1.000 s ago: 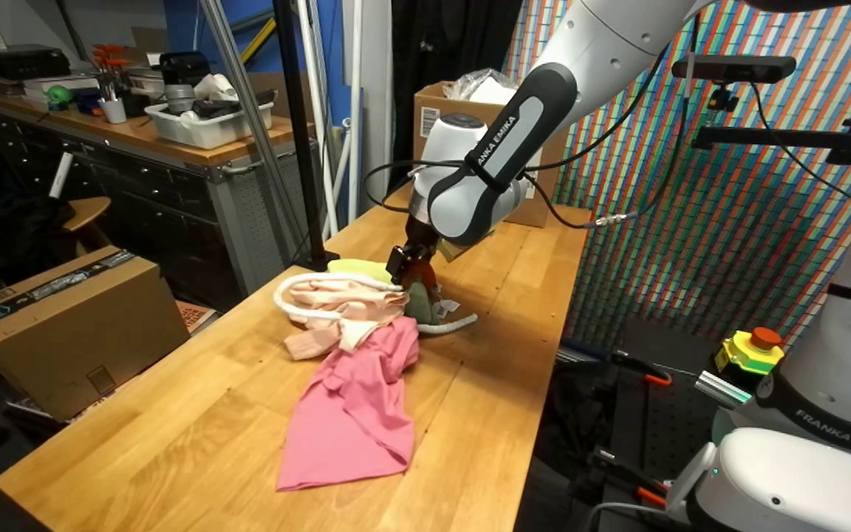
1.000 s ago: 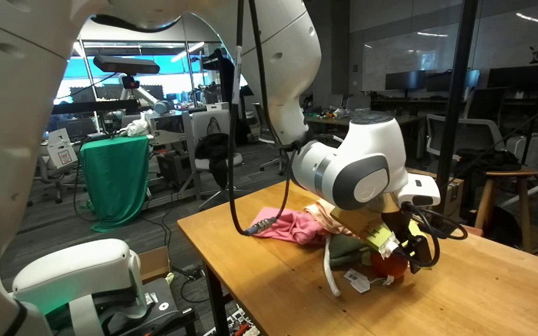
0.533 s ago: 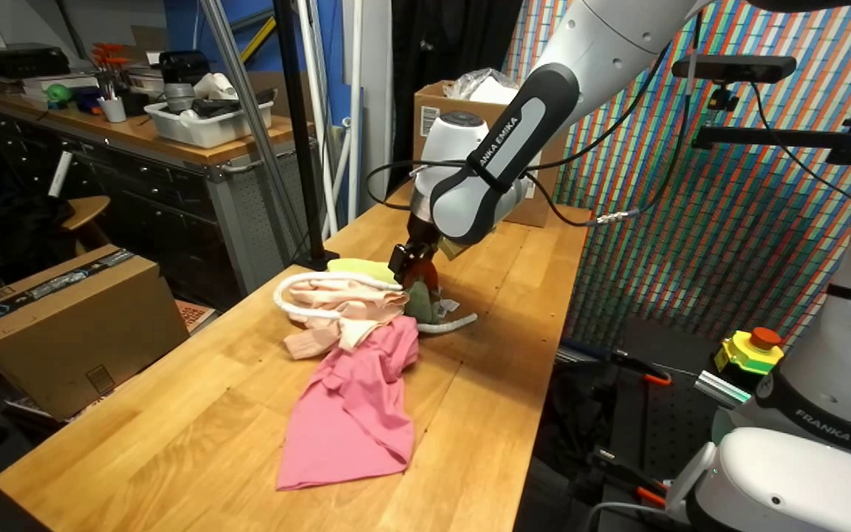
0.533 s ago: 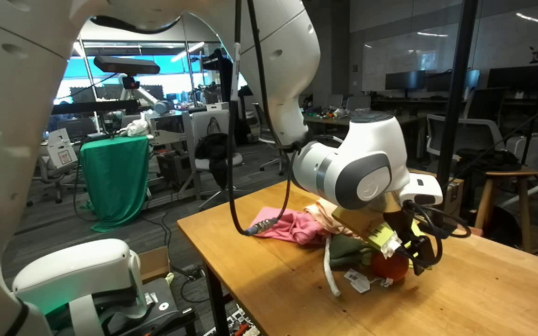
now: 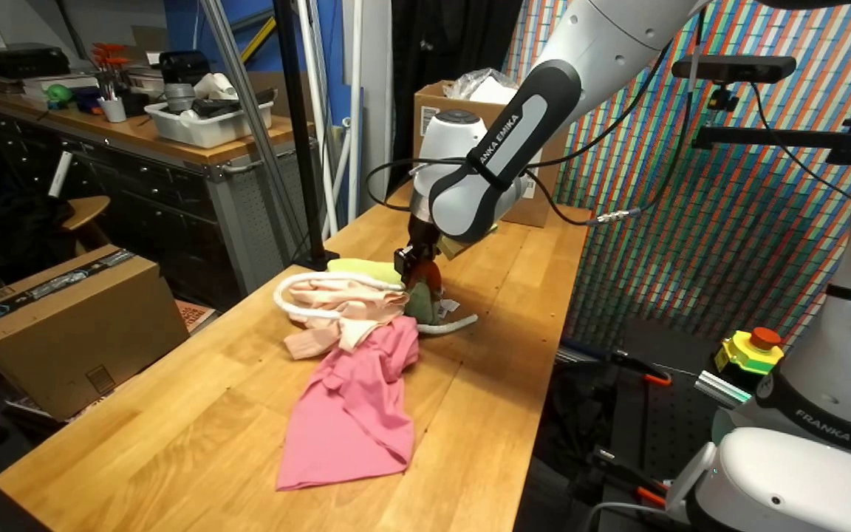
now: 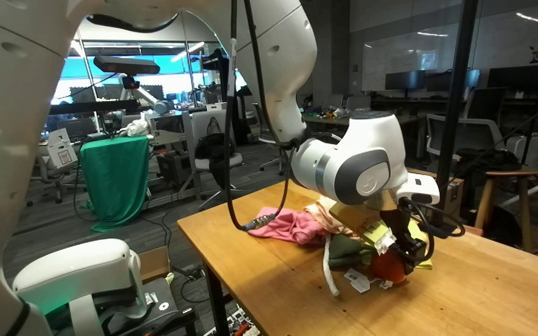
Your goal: Spread the cloths and the objects across the table
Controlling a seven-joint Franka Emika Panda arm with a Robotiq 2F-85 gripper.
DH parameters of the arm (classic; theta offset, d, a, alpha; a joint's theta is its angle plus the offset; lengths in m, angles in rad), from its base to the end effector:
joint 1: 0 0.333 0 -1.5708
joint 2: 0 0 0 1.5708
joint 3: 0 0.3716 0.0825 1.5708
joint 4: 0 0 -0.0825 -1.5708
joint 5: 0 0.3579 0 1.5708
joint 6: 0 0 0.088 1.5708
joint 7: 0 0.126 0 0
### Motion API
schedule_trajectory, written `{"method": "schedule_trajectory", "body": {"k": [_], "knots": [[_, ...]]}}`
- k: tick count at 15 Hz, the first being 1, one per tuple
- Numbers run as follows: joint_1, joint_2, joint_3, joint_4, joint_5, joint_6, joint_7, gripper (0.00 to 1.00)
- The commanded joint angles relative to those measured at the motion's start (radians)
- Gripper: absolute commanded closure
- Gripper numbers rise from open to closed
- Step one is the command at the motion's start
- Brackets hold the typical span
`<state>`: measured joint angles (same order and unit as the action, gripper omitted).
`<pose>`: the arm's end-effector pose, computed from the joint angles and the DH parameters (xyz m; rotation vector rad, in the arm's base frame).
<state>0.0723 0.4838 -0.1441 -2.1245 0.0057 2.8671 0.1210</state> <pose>0.6153 -0.0393 0.2609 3.0477 -0.2641 0.4080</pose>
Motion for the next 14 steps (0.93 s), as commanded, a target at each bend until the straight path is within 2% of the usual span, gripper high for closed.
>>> {"method": "schedule_trajectory", "body": {"k": [1,4,5,14], "knots": [[0.021,-0.040,-0.022,-0.007,-0.032,-0.062,0.055,0.71],[0.015,-0.056,-0.018,-0.011,-0.033,-0.082,0.065,0.91],[0.014,-0.060,-0.018,-0.012,-0.033,-0.085,0.068,0.92],[-0.011,-0.176,-0.022,-0.054,-0.021,-0.041,0.096,0.91]]}}
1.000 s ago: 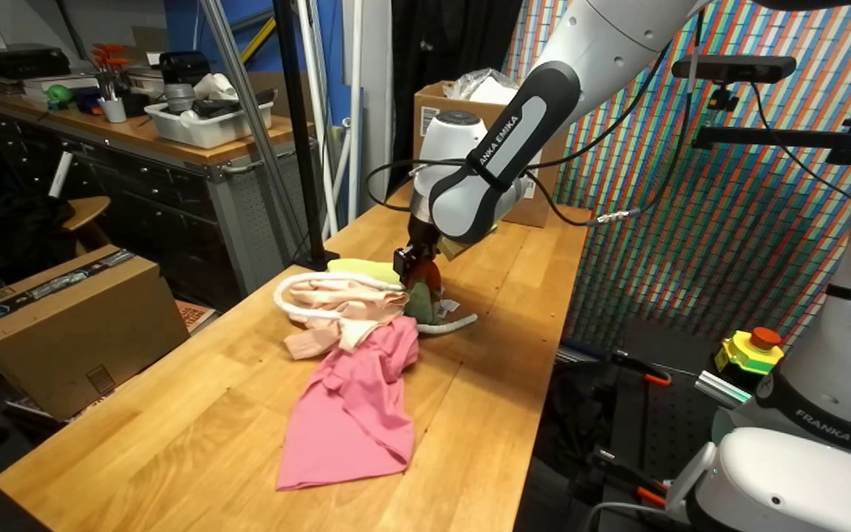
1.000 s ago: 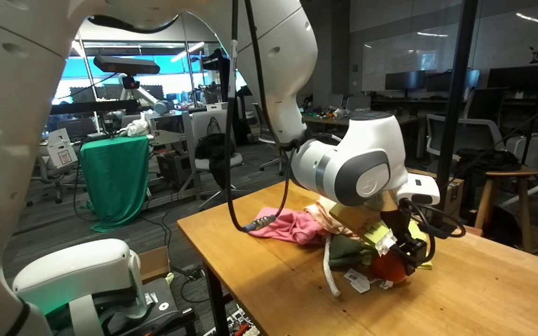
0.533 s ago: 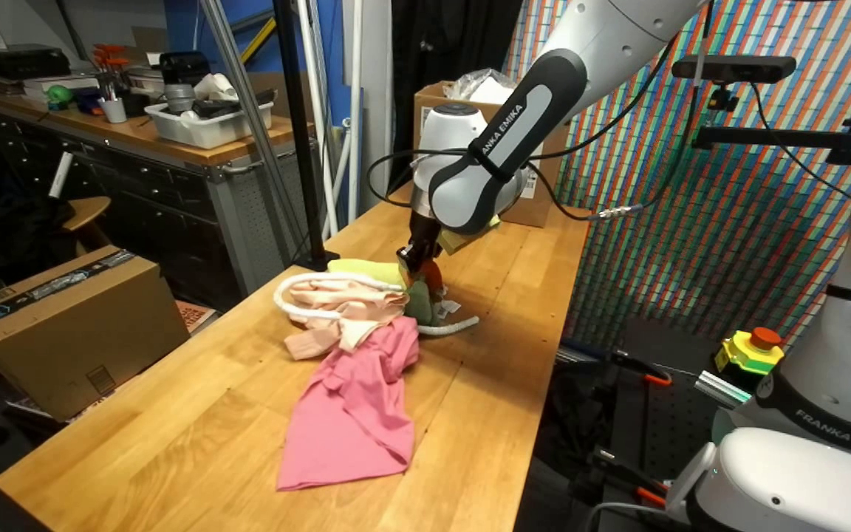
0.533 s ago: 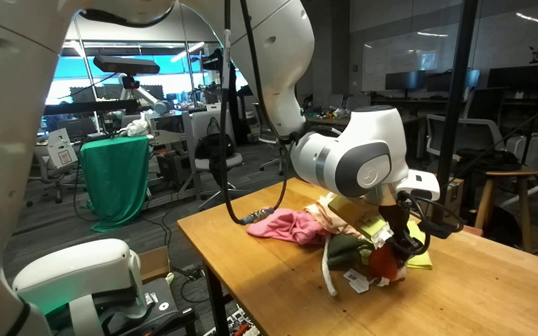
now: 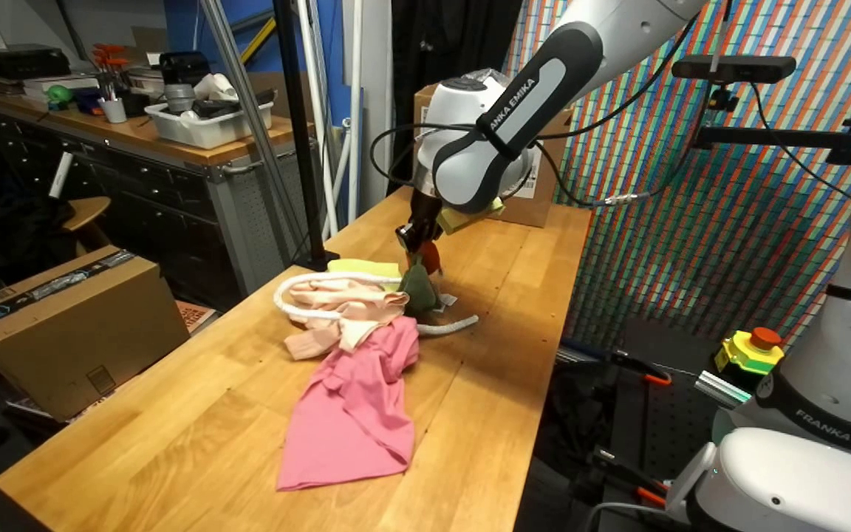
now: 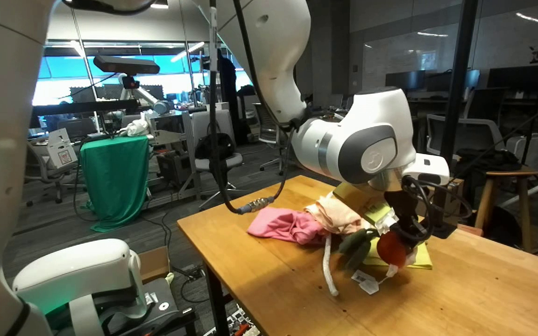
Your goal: Spread the cloths and the objects across the table
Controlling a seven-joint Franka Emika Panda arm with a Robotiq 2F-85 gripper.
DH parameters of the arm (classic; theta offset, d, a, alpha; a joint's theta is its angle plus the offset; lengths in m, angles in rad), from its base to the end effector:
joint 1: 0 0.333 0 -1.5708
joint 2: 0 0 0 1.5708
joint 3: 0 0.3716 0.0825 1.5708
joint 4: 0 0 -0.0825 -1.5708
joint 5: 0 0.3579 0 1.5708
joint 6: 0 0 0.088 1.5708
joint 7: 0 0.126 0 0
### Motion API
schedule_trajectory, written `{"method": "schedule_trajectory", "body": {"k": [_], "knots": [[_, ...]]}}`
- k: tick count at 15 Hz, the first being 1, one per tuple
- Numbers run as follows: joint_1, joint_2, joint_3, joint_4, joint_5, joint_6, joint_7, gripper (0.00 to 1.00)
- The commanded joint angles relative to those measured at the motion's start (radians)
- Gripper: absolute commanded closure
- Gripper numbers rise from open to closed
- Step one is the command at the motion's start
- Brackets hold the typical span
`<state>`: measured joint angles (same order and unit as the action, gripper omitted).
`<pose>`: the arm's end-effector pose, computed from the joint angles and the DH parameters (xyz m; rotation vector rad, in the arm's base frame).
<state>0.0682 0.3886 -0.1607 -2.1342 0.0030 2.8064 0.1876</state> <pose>0.6097 -0.0509 0.3084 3.0394 -0.4007 0.4491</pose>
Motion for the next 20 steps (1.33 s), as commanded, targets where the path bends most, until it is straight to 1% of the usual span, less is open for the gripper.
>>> {"method": "schedule_trajectory", "body": {"k": [1,9,12,13,16,18,20], "knots": [[-0.011,-0.097,-0.005,-0.049,-0.017,0.026,0.033,0.91],[-0.049,-0.232,-0.003,-0.120,-0.016,0.081,0.054,0.91],[-0.061,-0.259,-0.013,-0.149,-0.032,0.097,0.071,0.91],[-0.045,-0.263,-0.038,-0.156,-0.041,0.102,0.086,0.91],[-0.041,-0.260,-0.095,-0.170,-0.120,0.111,0.167,0.91],[-0.027,-0.247,-0.168,-0.171,-0.244,0.140,0.281,0.91],[-0.007,-0.233,-0.244,-0.160,-0.390,0.154,0.420,0.91]]}}
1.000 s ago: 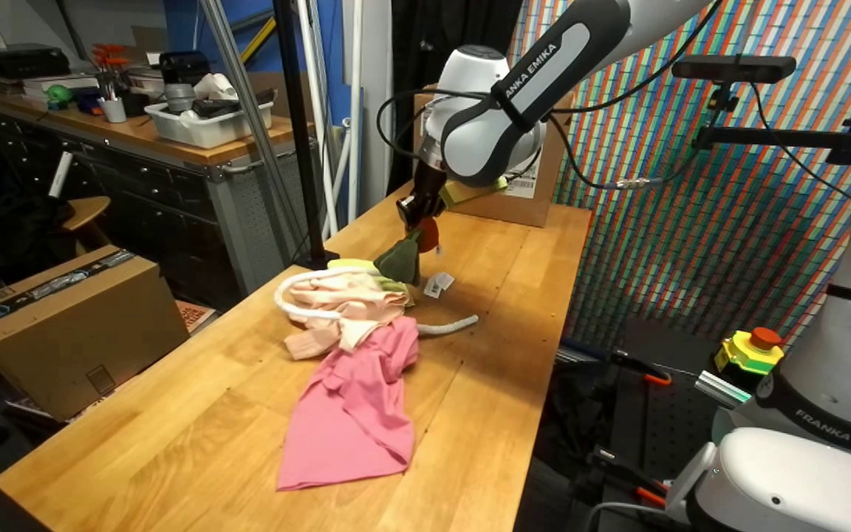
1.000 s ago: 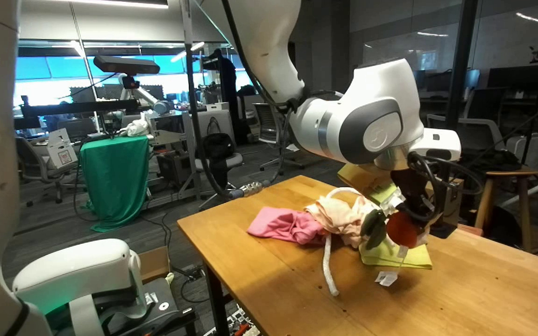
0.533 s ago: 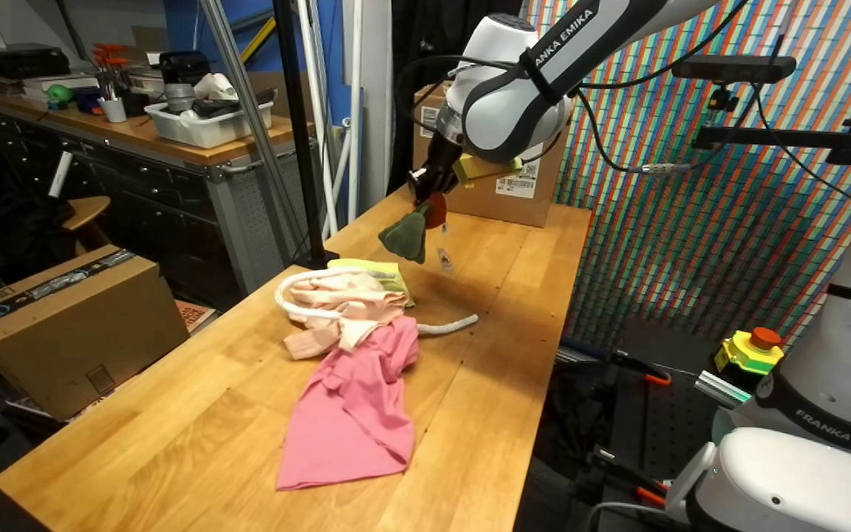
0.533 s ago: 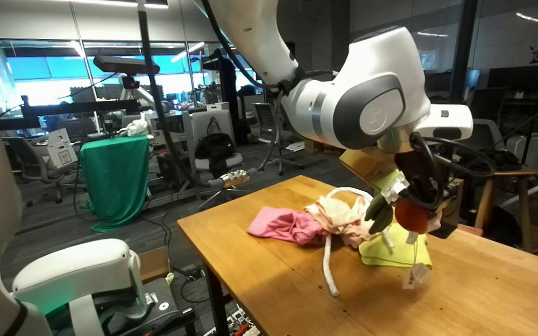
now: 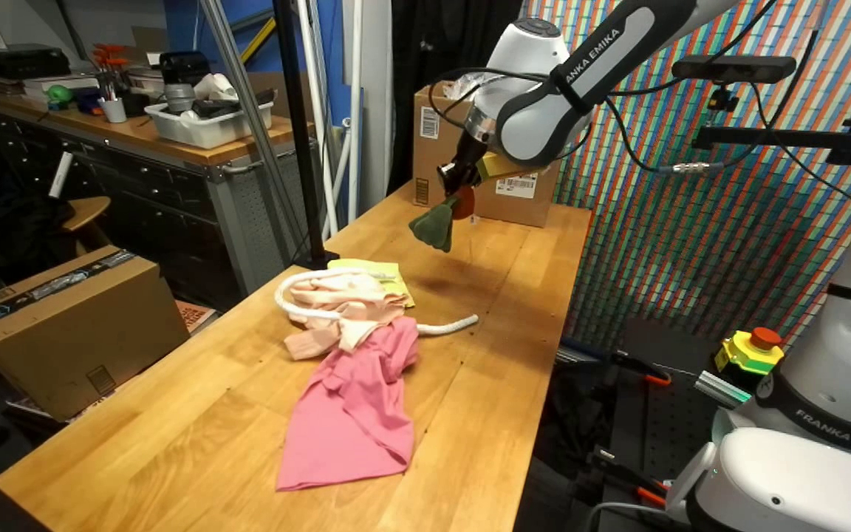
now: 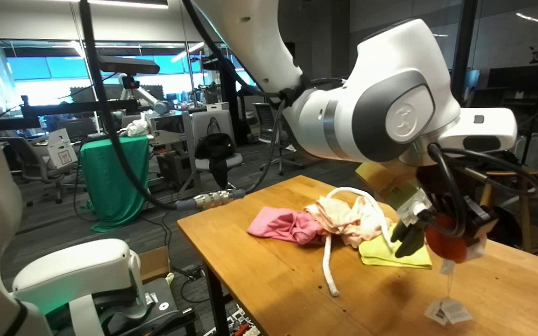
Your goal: Spread the cloths and the objects across the table
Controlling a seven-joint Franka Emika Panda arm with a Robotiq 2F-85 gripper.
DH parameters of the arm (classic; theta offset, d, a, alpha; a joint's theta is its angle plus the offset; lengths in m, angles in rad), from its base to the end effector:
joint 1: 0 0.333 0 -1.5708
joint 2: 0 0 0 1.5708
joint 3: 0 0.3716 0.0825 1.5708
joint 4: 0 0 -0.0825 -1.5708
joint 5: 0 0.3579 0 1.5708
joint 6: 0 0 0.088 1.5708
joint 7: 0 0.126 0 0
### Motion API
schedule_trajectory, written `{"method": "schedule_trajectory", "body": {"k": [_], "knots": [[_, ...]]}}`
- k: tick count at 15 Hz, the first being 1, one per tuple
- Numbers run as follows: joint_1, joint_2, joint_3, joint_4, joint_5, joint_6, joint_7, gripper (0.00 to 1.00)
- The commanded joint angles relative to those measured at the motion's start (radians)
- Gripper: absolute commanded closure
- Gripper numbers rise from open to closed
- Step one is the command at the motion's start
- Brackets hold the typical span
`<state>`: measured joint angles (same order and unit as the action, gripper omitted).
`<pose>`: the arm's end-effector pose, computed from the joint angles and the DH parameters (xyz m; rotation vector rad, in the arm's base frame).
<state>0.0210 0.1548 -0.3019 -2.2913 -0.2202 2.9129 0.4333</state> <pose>0.5479 -0.1401 0.3950 2.8586 -0.7254 0.7166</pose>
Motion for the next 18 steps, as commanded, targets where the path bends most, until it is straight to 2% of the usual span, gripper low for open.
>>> {"method": "schedule_trajectory", "body": {"k": [1,3,6,12,14,17,18], "knots": [[0.049,0.007,-0.139,0.006,-0.239,0.049,0.244,0.91],[0.070,0.021,-0.212,0.028,-0.383,0.050,0.398,0.91],[0.102,0.035,-0.284,0.049,-0.560,0.021,0.598,0.91],[0.168,0.058,-0.365,0.086,-0.849,-0.090,0.945,0.91],[0.181,0.063,-0.373,0.093,-0.915,-0.144,1.040,0.91],[0.180,0.074,-0.369,0.093,-0.948,-0.218,1.120,0.91],[0.064,0.062,-0.251,0.095,-0.962,-0.257,1.134,0.91]]}}
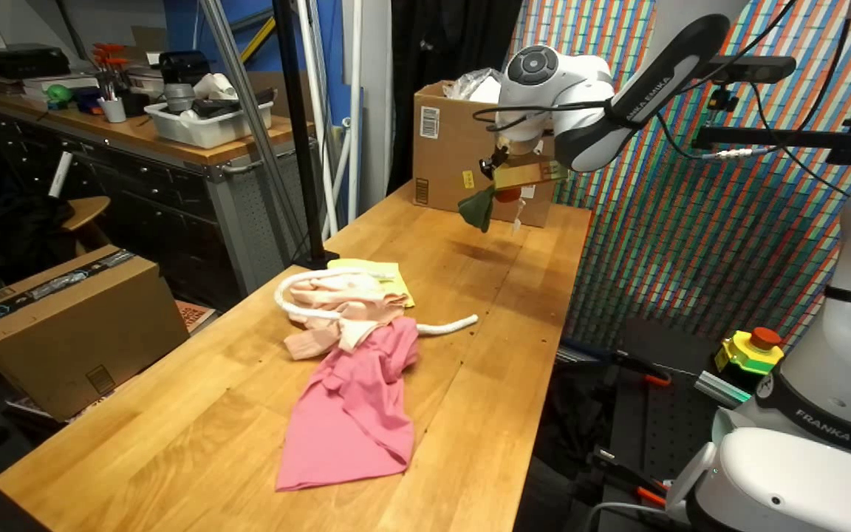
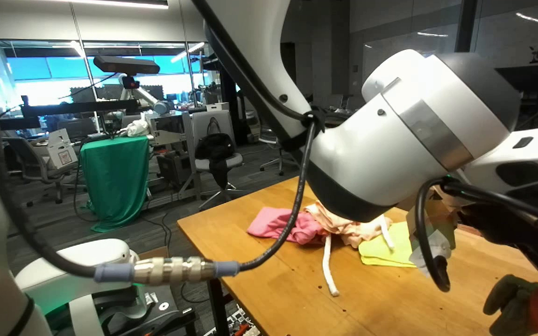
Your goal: Spread the cloths and the objects across the table
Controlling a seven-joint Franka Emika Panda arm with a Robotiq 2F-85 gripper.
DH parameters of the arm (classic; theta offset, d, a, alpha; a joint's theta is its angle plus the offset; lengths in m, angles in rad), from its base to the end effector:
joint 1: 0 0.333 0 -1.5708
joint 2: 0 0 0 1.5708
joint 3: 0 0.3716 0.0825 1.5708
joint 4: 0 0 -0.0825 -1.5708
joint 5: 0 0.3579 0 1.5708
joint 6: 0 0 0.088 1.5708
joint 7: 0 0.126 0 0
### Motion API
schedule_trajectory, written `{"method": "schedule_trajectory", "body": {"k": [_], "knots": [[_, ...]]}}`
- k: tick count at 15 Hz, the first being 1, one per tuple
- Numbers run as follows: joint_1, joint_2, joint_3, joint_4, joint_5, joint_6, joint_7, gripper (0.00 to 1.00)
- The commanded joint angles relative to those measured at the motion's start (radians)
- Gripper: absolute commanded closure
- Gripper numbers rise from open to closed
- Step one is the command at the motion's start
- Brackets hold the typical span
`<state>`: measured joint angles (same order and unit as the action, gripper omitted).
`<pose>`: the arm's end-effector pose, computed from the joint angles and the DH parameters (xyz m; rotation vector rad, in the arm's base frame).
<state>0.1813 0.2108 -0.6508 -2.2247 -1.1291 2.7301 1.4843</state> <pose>0.5163 -0.2184 0.3739 2.2775 -1.1297 0.7309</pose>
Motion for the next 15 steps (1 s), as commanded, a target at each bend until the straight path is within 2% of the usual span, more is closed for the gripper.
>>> {"method": "schedule_trajectory", "body": {"k": [1,5,10,11,13,15], "knots": [[-0.115,0.009,0.117,0.030,-0.055,-0.100,0.099,0.91],[-0.235,0.016,0.221,0.035,-0.061,-0.184,0.155,0.91],[-0.324,0.025,0.277,0.039,-0.050,-0.215,0.188,0.89],[-0.334,0.027,0.285,0.039,-0.047,-0.220,0.186,0.59],[-0.349,0.031,0.298,0.040,-0.048,-0.217,0.190,0.52],[-0.357,0.034,0.309,0.040,-0.048,-0.216,0.192,0.35]]}}
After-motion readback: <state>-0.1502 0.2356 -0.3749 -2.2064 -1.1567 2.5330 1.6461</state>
